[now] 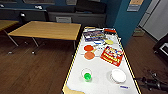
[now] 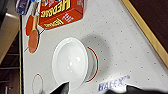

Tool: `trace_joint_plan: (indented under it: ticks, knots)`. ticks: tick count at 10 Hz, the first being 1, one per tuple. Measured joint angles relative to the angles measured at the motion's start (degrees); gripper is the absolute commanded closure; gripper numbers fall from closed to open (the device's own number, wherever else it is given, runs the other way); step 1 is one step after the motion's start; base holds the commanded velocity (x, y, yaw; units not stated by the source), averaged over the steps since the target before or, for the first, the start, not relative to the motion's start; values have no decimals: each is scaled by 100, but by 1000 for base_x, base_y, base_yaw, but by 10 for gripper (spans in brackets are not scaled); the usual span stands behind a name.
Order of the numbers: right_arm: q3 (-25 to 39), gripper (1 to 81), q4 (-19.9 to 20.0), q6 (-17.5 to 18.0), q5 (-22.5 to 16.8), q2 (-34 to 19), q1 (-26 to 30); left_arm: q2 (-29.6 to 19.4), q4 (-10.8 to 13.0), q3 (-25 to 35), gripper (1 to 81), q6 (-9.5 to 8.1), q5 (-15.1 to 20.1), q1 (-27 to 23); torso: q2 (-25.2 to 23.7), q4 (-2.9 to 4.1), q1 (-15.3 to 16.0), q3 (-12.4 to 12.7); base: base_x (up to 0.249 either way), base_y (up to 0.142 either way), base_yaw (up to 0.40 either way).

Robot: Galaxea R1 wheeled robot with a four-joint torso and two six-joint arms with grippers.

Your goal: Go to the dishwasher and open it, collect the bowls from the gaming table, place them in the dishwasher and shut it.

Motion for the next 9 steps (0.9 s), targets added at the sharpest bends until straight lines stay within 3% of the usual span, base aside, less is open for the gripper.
trace_joint_plan:
  ticks: [5, 9]
  knots:
    - [-872, 10, 2, 923, -304, 524, 78, -15, -7, 0, 10, -2, 0, -34, 2, 0, 2, 0, 0, 0, 0]
    - [-1477, 10, 0, 1202, -366, 1086, 144, -34, -30, 0, 10, -4, 6, -33, 5, 0, 2, 0, 0, 0, 0]
